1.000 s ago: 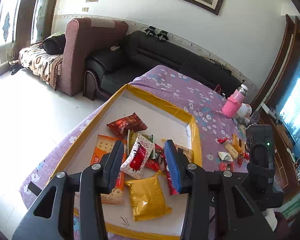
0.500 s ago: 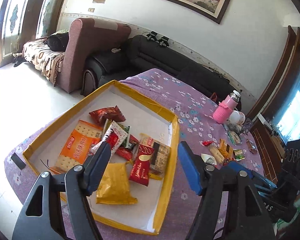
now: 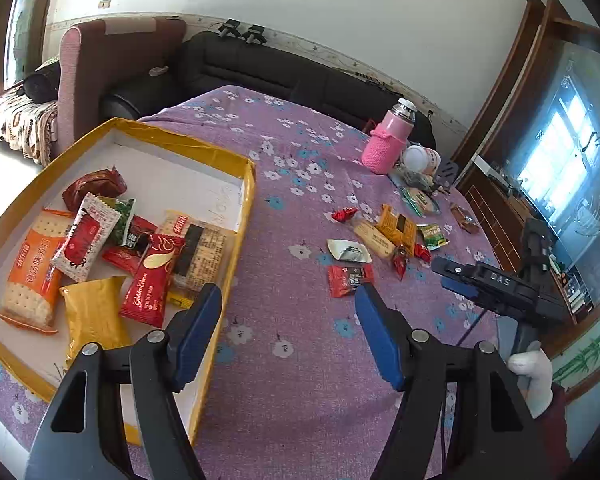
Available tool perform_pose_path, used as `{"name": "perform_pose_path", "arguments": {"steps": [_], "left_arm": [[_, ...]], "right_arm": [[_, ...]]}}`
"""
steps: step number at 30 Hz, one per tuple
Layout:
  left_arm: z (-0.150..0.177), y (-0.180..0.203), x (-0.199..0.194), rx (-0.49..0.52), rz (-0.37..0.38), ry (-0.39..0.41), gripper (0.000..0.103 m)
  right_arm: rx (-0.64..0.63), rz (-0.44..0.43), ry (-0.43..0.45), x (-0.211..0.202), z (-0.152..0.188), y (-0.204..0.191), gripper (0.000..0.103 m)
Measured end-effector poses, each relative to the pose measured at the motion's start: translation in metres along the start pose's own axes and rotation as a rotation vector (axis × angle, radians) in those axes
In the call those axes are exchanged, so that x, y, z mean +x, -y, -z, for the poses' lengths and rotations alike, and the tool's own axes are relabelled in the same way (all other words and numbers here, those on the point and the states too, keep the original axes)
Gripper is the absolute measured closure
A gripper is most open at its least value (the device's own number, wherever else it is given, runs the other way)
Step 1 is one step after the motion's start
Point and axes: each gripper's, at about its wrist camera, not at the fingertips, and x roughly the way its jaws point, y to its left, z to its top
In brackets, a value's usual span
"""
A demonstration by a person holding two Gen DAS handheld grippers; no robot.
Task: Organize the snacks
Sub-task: 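Move the right gripper back and grasp the red-wrapped candy, then grasp the white-wrapped candy with the left gripper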
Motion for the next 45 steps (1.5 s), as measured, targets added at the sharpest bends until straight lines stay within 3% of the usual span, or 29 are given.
{"name": "perform_pose_path", "arguments": {"steps": [4,9,11,12,13,15,18,20,22,24,28,34,37,38,39,40,43,45], "left_arm": [[0.002,0.000,-0.001,-0.001,0.001,-0.002,0.034],[0.003,-0.006,-0.008,-0.018,0.006,0.011,0.034],[0.004,-0.012,-0.013,-0.012,-0.004,0.019,0.034],[0.004,-0.015,-0.014,-0.013,-0.013,0.024,0.034],[0.003,-0.019,-0.014,-0.020,-0.020,0.026,0.034],[0.002,-0.027,-0.011,-0.047,-0.016,0.018,0.034],[0.004,-0.034,-0.012,-0.073,-0.001,0.009,0.034],[0.005,-0.035,-0.015,-0.074,-0.005,0.017,0.034],[0.006,-0.037,-0.014,-0.083,-0.005,0.020,0.034],[0.006,-0.037,-0.009,-0.092,0.007,0.011,0.034],[0.005,-0.030,-0.002,-0.072,0.015,-0.012,0.034],[0.003,-0.026,-0.005,-0.041,0.018,-0.004,0.034],[-0.002,-0.020,-0.001,-0.011,0.034,-0.015,0.034],[-0.005,-0.016,0.001,0.009,0.041,-0.020,0.034],[-0.010,-0.012,0.004,0.030,0.055,-0.031,0.034],[-0.015,-0.008,0.009,0.053,0.070,-0.045,0.034],[-0.033,0.008,0.029,0.139,0.080,-0.097,0.034],[-0.042,0.020,0.047,0.220,0.070,-0.135,0.034]], "right_arm": [[-0.063,-0.028,-0.041,0.035,0.000,-0.036,0.034],[-0.151,0.077,-0.038,0.078,-0.013,-0.077,0.034],[-0.169,0.083,-0.075,0.095,-0.013,-0.083,0.045],[-0.176,0.085,-0.103,0.101,-0.009,-0.086,0.063],[-0.183,0.078,-0.115,0.104,-0.005,-0.088,0.064],[-0.209,0.044,-0.128,0.098,0.005,-0.095,0.065],[-0.189,-0.125,-0.198,0.083,0.015,-0.098,0.068],[-0.167,-0.146,-0.140,0.058,0.015,-0.088,0.062],[-0.177,-0.122,-0.088,0.038,0.015,-0.081,0.040],[-0.198,-0.072,-0.055,0.029,0.016,-0.075,0.034],[-0.251,-0.085,-0.115,0.046,0.024,-0.086,0.034],[-0.523,-0.071,-0.134,0.070,0.050,-0.136,0.032],[-0.580,-0.063,-0.127,0.079,0.058,-0.140,0.032],[-0.580,-0.074,-0.140,0.081,0.060,-0.138,0.033],[-0.577,-0.088,-0.164,0.084,0.062,-0.137,0.045],[-0.582,-0.080,-0.160,0.083,0.063,-0.136,0.062],[-0.533,-0.096,-0.174,0.079,0.060,-0.129,0.073],[-0.485,-0.089,-0.181,0.074,0.056,-0.121,0.074]]}}
